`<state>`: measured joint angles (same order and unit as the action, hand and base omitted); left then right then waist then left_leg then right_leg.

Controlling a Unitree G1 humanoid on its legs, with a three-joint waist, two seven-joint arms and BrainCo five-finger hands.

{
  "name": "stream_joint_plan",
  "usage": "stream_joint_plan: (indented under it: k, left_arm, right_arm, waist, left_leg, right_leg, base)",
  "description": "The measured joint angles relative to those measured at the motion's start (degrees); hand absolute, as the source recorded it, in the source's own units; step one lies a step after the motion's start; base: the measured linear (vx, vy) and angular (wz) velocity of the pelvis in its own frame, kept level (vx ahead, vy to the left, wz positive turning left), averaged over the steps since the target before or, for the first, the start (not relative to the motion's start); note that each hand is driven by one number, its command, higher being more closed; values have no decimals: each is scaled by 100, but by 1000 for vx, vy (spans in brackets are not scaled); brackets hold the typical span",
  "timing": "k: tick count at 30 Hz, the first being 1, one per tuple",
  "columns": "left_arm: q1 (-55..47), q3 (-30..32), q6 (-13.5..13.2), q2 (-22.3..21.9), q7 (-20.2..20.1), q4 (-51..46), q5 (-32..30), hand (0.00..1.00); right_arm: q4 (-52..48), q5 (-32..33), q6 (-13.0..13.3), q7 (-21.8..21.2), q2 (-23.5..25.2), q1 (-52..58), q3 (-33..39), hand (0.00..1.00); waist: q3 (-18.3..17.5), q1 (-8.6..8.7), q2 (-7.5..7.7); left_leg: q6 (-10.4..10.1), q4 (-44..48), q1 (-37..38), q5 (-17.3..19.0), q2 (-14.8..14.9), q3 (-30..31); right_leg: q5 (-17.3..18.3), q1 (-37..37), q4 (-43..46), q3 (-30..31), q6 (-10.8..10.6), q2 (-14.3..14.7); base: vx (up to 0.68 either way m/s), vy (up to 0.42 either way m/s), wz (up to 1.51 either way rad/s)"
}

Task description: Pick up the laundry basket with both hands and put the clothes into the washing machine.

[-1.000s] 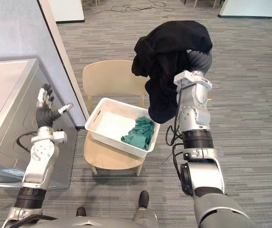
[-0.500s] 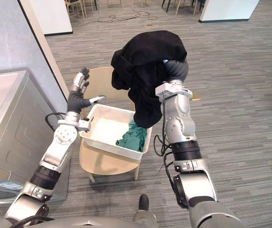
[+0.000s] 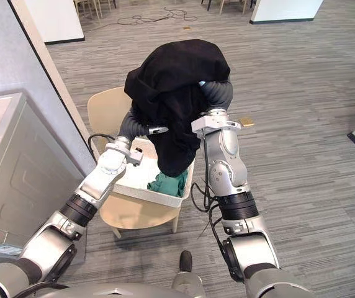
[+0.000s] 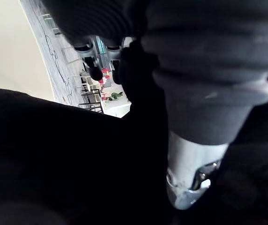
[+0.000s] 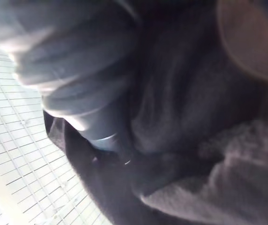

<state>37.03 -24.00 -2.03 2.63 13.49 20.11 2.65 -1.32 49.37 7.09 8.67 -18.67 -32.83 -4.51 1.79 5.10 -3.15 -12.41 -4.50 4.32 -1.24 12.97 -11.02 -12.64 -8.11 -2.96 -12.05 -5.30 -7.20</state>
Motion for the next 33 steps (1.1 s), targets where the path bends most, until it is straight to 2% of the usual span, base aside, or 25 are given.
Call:
stream_joint_plan:
  k: [9, 10, 16, 32, 33]
  left_arm:
    - [419, -343, 94, -107, -16, 141, -65, 0]
    - [460, -378, 94, -110, -28, 149, -53, 100]
    - [737, -556, 102, -181, -156, 318, -35, 100]
    - [852, -764, 191, -215, -183, 318, 227, 100]
    - [852, -764, 191, -215, -181, 318, 228, 100]
  right_arm:
    - [-15, 32, 0, -29, 28, 66, -235, 100]
    - [-23, 33, 0, -55, 27, 66, -235, 100]
    - [-69, 51, -1, -59, 27, 79, -368, 100]
    - [-251, 55, 2, -57, 29, 303, -341, 100]
    - [-251, 54, 2, -57, 30, 304, -341, 0]
  waist:
    - [8, 32, 12]
    - [9, 43, 13]
    - [17, 119, 27]
    - [32, 136, 127]
    - [33, 136, 129]
  left_leg:
    - [9, 1, 29, 38, -1, -8]
    - [10, 1, 33, 40, -1, -9]
    - [27, 0, 33, 56, -1, -8]
    - [61, 2, 84, 117, -10, -5]
    - [63, 2, 85, 119, -10, -7]
  right_leg:
    - [75, 7, 32, 6, -17, 0]
    - [78, 9, 34, 7, -18, 0]
    - [98, 27, 41, 5, -36, -1]
    - [274, 35, 257, -24, -81, -43]
    - [278, 35, 259, -24, -81, -43]
  base:
    - [0, 0, 0]
    - [0, 0, 0]
    - [0, 0, 0]
    - [0, 0, 0]
    - [0, 0, 0]
